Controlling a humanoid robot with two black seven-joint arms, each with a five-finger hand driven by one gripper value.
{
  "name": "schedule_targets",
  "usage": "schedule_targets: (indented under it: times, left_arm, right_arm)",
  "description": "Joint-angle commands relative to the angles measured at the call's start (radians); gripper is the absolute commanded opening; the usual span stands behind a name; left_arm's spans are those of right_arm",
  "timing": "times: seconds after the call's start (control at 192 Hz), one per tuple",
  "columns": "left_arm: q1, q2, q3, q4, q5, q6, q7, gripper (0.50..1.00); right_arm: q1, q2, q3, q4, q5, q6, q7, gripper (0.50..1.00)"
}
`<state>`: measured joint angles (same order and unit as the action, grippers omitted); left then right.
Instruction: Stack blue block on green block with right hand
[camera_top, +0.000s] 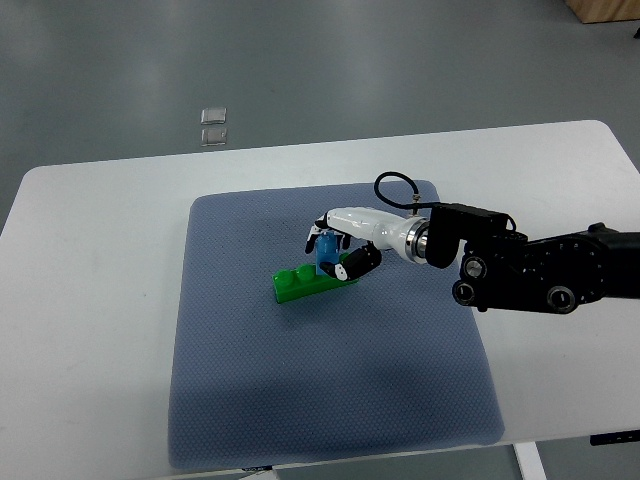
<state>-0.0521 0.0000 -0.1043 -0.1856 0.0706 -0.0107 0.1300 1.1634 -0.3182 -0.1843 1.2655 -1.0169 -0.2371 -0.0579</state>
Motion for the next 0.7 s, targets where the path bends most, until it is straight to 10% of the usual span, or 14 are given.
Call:
schedule_targets:
  times: [0.0, 0.694]
  left_arm:
    - [0.000, 0.000, 0.000, 0.000, 0.000, 0.000, 0.000, 1.000]
    - [0.000, 0.000, 0.000, 0.000, 0.000, 0.000, 0.000, 1.000]
  right_arm:
    - [-0.018, 0.001, 0.019, -0.003, -0.008, -0.001, 0.001, 0.558]
    - [-0.090, -0.004, 0.089, -0.018, -0.042, -0.019, 0.036, 0.549]
